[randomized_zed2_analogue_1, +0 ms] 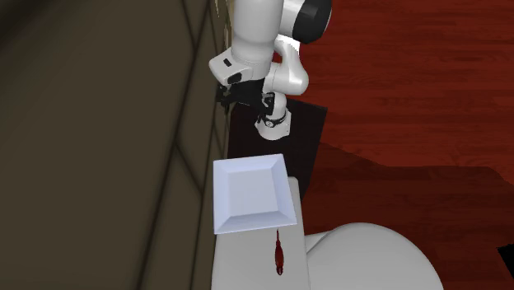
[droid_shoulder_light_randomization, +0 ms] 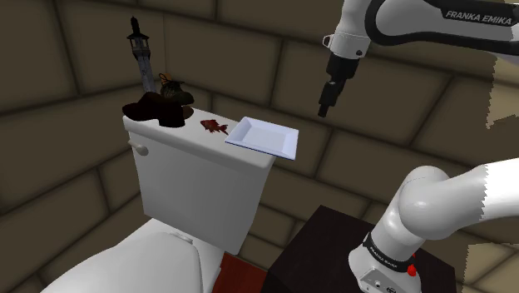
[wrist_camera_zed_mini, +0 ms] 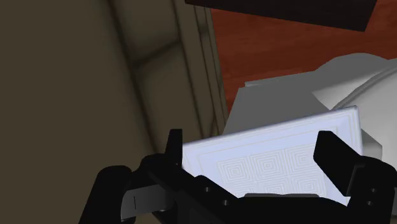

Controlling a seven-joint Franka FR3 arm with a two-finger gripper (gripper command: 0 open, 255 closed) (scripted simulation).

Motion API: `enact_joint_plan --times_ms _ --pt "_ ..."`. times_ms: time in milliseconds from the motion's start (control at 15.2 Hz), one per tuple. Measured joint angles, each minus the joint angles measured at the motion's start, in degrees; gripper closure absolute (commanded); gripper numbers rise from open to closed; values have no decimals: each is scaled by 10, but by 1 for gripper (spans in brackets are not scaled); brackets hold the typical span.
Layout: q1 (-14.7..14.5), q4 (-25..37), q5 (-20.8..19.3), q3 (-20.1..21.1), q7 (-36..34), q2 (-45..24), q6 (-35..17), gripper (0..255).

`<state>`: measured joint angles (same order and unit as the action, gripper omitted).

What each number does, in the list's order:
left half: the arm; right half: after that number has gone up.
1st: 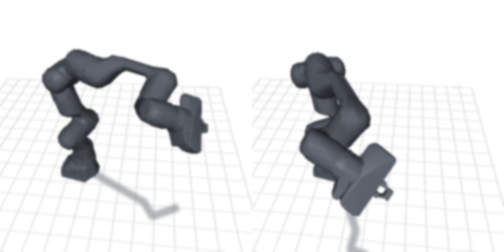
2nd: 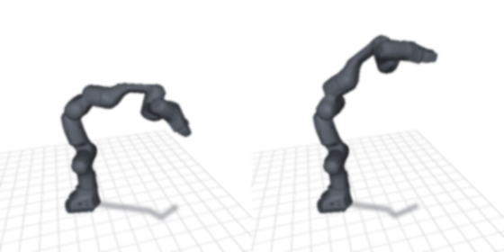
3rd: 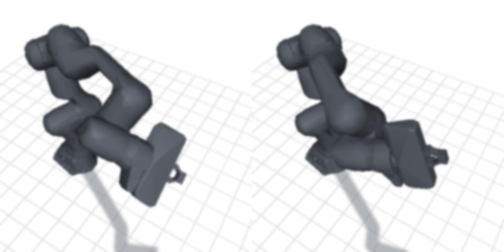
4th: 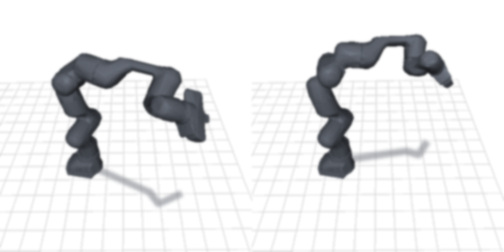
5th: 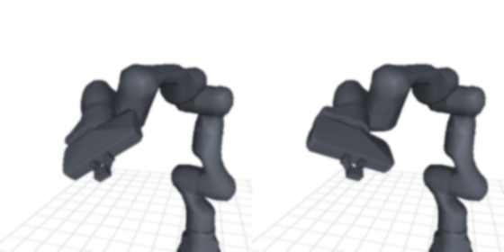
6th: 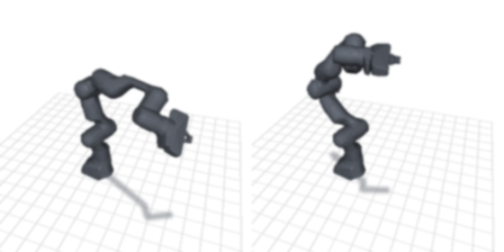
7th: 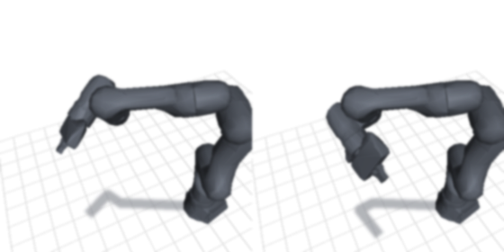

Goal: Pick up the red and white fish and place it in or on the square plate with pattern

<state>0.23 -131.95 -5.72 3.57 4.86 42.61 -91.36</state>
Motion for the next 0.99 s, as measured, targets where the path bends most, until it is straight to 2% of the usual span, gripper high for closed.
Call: enact_joint_plan --times_ms 198,462,990 --pt "-4 6 5 5 -4 -21 -15 0" --pt "-13 32 19 18 -12 -90 -59 0" --pt "-30 123 35 45 -23 -246 -128 0"
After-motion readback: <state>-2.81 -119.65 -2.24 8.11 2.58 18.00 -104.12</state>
